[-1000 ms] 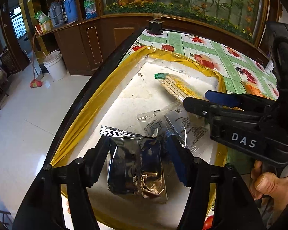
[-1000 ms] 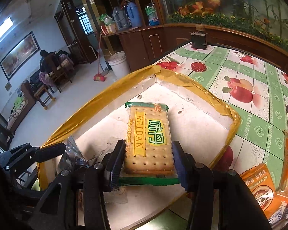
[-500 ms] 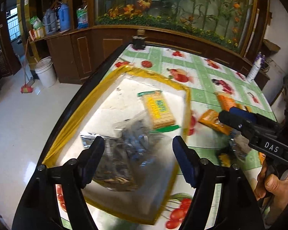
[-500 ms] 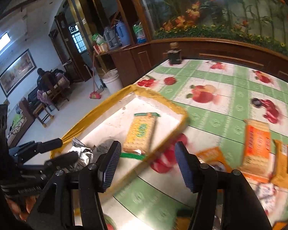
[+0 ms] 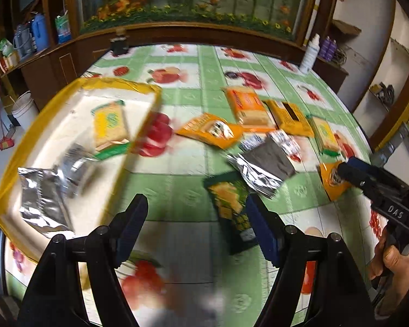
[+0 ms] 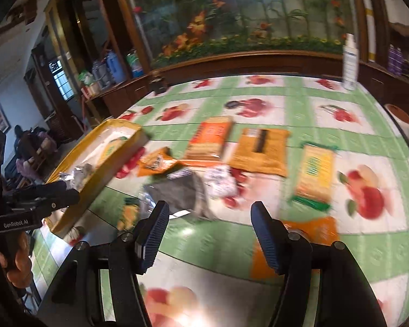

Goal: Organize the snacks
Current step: 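Grasp the dark green snack bag with the left gripper while the right grasps the orange bag, then carry both bags over the yellow tray and open both grippers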

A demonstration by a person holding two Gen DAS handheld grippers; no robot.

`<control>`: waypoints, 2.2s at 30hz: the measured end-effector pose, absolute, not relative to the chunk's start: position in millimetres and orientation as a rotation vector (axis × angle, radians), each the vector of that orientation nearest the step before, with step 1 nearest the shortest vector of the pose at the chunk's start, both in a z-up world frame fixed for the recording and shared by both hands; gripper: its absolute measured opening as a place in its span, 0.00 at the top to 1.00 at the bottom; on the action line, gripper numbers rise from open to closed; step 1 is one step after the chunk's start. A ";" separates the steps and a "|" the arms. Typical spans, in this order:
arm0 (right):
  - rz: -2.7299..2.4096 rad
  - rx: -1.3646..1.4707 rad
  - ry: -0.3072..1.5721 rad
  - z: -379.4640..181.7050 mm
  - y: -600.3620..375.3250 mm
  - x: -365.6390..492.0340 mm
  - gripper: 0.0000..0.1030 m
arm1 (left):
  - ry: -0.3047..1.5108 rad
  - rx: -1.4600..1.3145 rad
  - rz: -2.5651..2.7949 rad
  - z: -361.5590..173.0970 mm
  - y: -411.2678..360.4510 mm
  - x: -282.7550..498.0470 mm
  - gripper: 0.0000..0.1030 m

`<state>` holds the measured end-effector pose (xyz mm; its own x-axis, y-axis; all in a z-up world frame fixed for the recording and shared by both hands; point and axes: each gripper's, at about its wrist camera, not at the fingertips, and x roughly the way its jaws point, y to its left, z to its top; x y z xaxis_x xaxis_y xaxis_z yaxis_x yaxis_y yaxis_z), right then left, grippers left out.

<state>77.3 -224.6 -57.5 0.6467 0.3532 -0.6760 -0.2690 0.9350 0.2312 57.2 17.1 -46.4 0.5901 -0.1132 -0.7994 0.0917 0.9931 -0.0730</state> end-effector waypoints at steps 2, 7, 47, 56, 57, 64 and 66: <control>0.320 0.105 0.791 -60.6 -240.6 70.7 0.35 | 0.951 -0.004 -0.113 -55.7 3.7 56.8 0.28; 0.266 0.073 0.811 -70.0 -266.7 64.7 0.31 | 0.988 0.040 -0.066 -75.7 -18.9 61.2 0.28; 0.293 0.024 0.854 -72.5 -250.0 61.4 0.89 | 0.948 -0.059 -0.072 -84.3 19.2 46.3 0.59; 0.388 0.055 0.776 -37.1 -227.9 46.5 0.98 | 0.895 -0.076 -0.054 -64.4 38.0 32.0 0.59; 0.394 0.046 0.767 -33.0 -223.3 45.7 0.98 | 0.888 -0.076 -0.050 -62.2 40.0 30.5 0.59; 0.463 0.026 0.733 -16.6 -194.1 45.1 0.98 | 0.846 -0.101 -0.007 -47.4 64.5 22.7 0.59; 0.486 0.027 0.724 -12.1 -184.8 46.0 0.98 | 0.834 -0.106 0.013 -43.2 73.9 21.2 0.59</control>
